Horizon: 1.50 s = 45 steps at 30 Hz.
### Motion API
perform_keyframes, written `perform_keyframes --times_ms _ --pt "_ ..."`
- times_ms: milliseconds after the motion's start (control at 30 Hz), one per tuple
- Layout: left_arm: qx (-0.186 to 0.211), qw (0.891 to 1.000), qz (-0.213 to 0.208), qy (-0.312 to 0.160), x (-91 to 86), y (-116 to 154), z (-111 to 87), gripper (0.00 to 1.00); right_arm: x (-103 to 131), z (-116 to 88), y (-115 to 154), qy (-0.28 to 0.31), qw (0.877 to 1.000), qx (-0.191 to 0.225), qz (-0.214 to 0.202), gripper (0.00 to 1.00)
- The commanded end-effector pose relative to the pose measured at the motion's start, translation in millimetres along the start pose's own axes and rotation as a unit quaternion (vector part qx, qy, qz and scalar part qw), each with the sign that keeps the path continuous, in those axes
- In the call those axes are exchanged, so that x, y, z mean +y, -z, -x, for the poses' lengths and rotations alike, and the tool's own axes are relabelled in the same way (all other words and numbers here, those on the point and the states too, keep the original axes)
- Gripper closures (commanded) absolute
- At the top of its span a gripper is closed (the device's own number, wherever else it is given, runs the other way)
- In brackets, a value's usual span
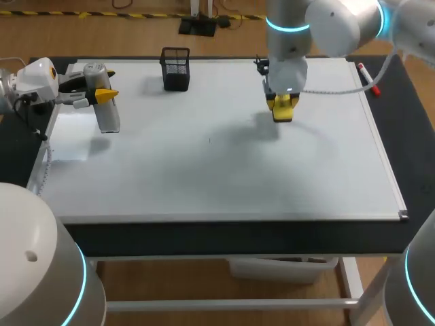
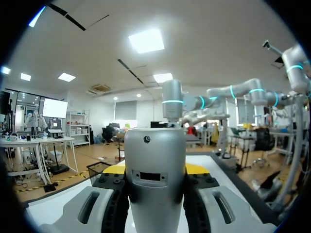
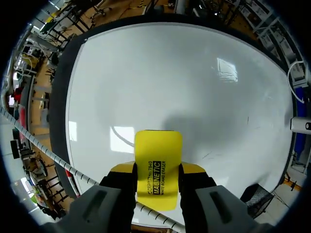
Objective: Pick up the inspection probe, press it on each red-marked spot on the whiteboard one by one, put down the probe, pick up the eraser, and wipe off all the red marks.
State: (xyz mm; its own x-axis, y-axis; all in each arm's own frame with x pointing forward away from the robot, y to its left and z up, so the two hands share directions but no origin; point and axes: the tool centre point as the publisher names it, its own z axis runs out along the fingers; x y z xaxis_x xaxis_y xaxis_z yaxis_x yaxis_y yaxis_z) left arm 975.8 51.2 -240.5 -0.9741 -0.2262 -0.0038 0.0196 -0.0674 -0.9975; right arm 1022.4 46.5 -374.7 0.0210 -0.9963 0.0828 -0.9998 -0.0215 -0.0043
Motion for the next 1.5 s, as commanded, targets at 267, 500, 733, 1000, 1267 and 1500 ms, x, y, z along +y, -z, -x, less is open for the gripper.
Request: perform_keyframes --times_ms 267,500,733,1000,1267,1500 --pt "-0.001 1.0 0.0 -0.001 -0.5 -0.6 -0.4 1.0 -65.0 -9.3 -13.2 -0.006 0.999 0.0 0.042 1.0" --pt "-0.001 1.0 0.0 -0.001 -0.5 -0.6 -0.4 1.0 -93.4 -8.3 -18.7 -0.006 0.999 -0.015 0.049 1.0" --pt "-0.001 1.0 0.0 -0.001 -0.5 -0.6 -0.4 1.0 -114.7 -8.8 -28.9 -0.009 0.998 -0.021 0.056 1.0" --pt "-0.001 1.0 0.0 -0.001 -0.5 -0.6 -0.4 1.0 -129.0 -11.4 -39.5 -0.014 0.997 -0.027 0.064 1.0" --pt "-0.001 1.0 0.0 -0.001 -0.5 -0.6 -0.4 1.0 -140.2 -13.5 -44.9 -0.017 0.997 -0.025 0.073 1.0" --pt "-0.001 1.0 0.0 -0.001 -0.5 -0.6 -0.4 1.0 -144.4 -8.5 -47.0 -0.011 0.997 -0.03 0.076 1.0"
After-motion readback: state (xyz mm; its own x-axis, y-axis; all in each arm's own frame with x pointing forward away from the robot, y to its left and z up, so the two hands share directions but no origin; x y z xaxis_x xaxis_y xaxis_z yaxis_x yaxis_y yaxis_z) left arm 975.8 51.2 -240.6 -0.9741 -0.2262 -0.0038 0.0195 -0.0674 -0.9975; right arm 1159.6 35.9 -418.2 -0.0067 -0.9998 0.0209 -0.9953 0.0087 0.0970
